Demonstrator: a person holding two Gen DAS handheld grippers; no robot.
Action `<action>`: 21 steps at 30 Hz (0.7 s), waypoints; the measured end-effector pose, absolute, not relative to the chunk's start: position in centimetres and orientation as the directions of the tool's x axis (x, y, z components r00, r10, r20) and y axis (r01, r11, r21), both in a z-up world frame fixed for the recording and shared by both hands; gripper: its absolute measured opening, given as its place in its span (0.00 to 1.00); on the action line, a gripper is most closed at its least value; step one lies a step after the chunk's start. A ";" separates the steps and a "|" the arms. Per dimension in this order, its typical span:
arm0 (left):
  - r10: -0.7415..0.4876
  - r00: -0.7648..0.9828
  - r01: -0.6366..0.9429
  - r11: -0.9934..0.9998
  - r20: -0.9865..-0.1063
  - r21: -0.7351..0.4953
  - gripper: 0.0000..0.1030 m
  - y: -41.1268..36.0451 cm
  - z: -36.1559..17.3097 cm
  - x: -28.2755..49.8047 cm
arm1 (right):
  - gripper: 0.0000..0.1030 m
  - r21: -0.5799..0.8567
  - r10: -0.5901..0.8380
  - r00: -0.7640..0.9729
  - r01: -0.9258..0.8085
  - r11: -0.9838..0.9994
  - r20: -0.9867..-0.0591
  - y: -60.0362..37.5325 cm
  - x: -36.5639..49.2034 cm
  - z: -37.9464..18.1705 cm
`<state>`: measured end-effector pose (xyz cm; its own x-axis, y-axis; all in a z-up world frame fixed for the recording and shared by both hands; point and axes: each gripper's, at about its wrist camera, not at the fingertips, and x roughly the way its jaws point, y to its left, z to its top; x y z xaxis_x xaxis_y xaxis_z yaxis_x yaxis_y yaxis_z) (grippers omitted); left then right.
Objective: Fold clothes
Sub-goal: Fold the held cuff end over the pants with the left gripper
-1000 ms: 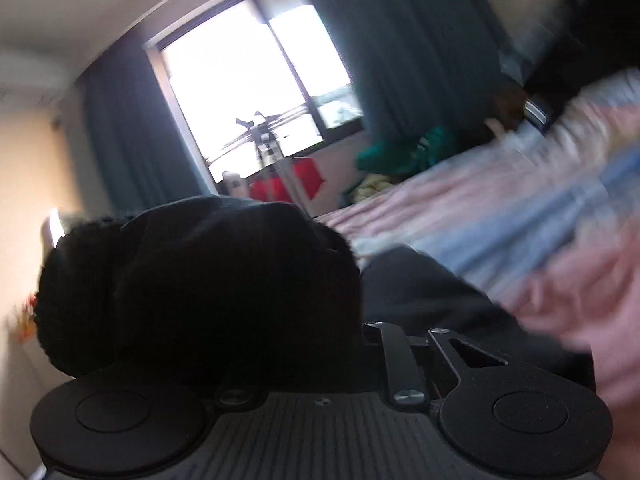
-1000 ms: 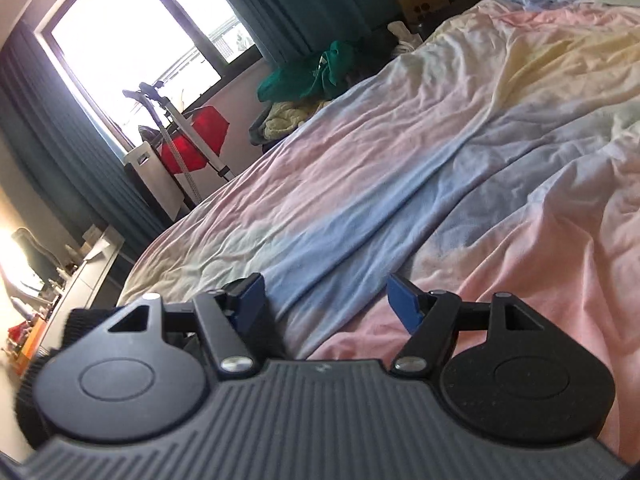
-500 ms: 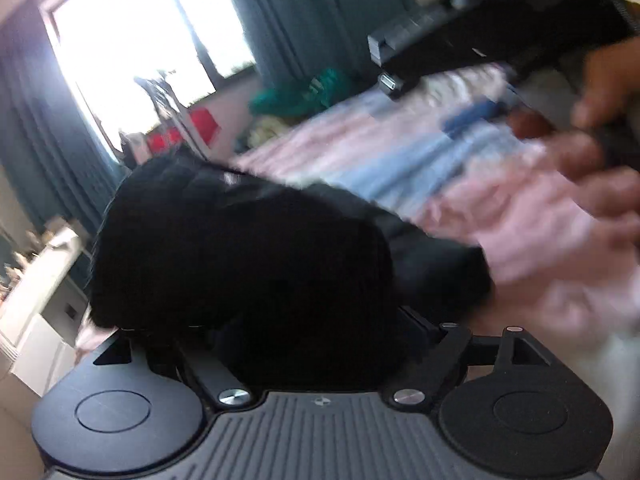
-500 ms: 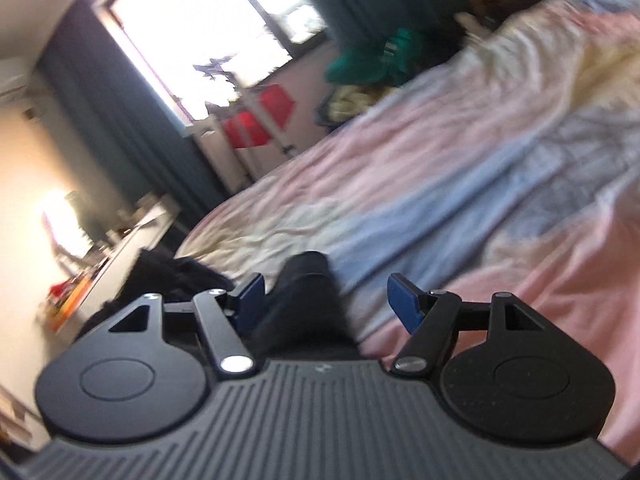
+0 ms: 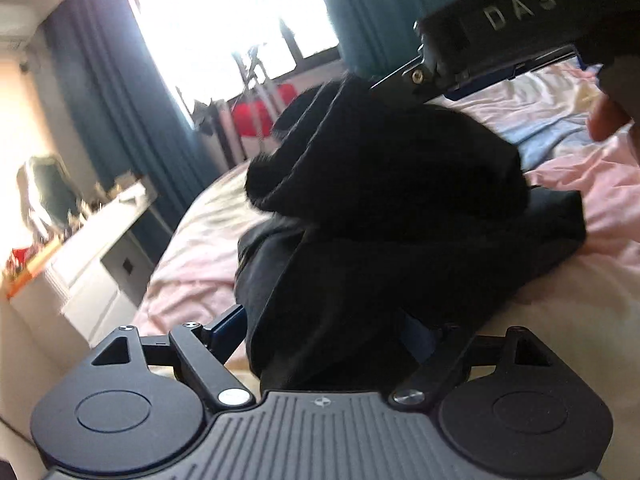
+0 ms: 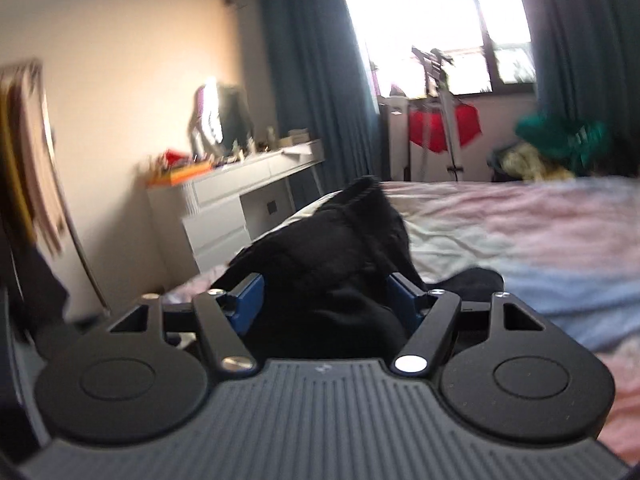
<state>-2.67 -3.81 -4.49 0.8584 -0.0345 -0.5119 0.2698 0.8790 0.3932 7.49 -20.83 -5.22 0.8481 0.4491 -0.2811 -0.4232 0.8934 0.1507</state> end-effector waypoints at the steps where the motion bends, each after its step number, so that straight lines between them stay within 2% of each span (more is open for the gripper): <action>1: -0.029 0.847 0.267 0.887 -0.530 0.378 0.81 -3.4 -4.7 -2.3 | 0.69 0.122 0.451 0.844 -0.435 0.892 -0.290 -20.0 7.7 -5.3; 6: -0.014 0.791 0.231 0.932 -0.612 0.278 0.78 -0.9 -5.3 -0.6 | 0.70 0.090 0.465 0.827 -0.462 0.882 -0.315 -17.7 8.5 -5.5; 9: -0.030 0.791 0.216 0.948 -0.611 0.233 0.78 0.2 -4.8 -0.7 | 0.71 0.028 0.438 0.843 -0.453 0.891 -0.312 -17.0 8.3 -5.5; 15: -0.033 0.820 0.218 0.941 -0.571 0.260 0.77 -0.3 -4.5 -1.3 | 0.70 -0.033 0.414 0.863 -0.441 0.897 -0.288 -16.9 7.2 -5.4; 21: -0.027 0.813 0.204 0.949 -0.582 0.241 0.80 -0.1 -4.9 -0.4 | 0.70 -0.163 0.408 0.878 -0.453 0.876 -0.249 -15.4 6.8 -6.1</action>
<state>-0.37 -0.13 -4.91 0.8127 -0.0269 -0.5821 0.2038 0.9489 0.2408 6.83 -15.43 -6.13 0.8782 0.4081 -0.2495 -0.4535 0.8763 -0.1629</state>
